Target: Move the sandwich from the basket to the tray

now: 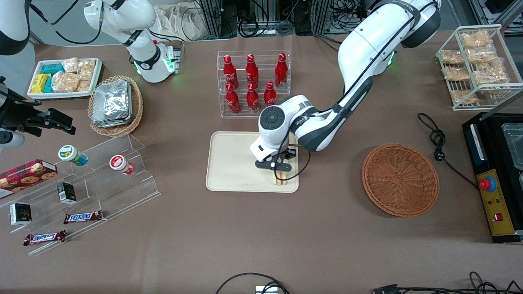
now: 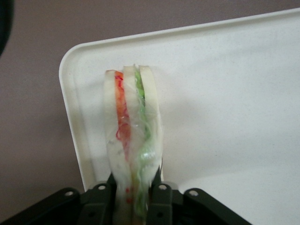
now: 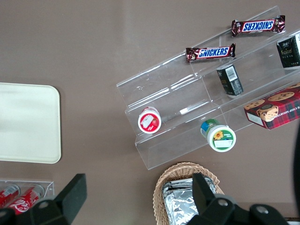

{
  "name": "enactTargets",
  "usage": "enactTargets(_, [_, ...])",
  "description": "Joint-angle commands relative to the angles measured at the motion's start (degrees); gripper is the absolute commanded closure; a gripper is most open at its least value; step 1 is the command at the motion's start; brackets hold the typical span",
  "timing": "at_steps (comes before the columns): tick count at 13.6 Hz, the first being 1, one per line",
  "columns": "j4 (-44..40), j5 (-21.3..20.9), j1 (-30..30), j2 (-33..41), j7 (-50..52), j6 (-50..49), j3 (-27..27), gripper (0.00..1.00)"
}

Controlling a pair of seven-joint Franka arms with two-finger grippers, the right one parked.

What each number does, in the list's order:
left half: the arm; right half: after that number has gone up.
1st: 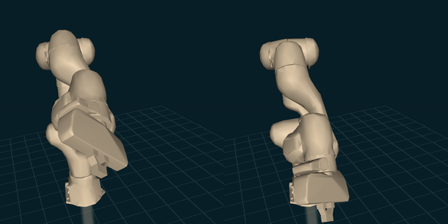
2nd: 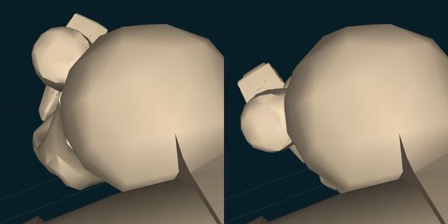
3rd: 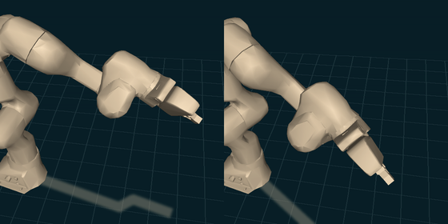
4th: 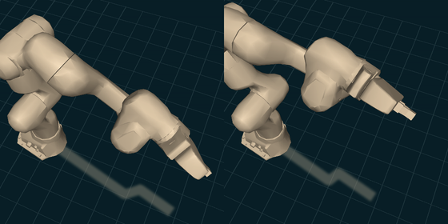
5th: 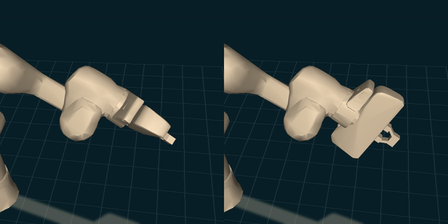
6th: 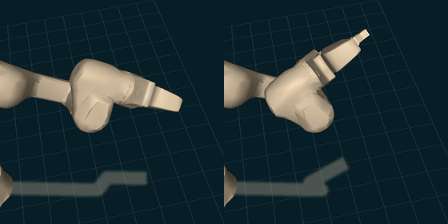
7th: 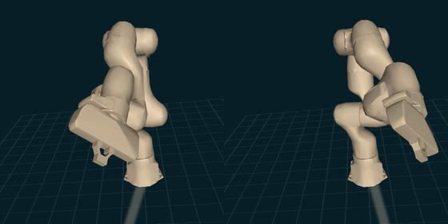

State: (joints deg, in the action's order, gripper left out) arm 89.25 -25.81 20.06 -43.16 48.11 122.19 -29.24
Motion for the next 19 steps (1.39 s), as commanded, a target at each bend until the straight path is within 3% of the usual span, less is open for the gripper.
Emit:
enactTargets(1, [0.57, -1.26, 0.07, 0.19, 1.11, 1.03, 0.24, 0.0])
enactTargets(6, [-0.13, -0.56, -0.37, 1.58, 2.07, 0.59, 0.15, 0.0])
enactTargets(9, [-1.27, -0.03, -1.33, 6.58, 7.15, 0.41, 0.15, 0.0])
enactTargets(11, [-0.57, 0.93, -5.27, 11.68, 8.41, -2.12, -0.28, 0.0])
enactTargets(16, [-0.57, 11.38, -14.77, 23.01, -3.0, -13.28, -0.2, 0.0])
enactTargets(19, [-0.39, 11.92, -22.49, 28.73, -11.24, -20.57, -0.11, 0.0])
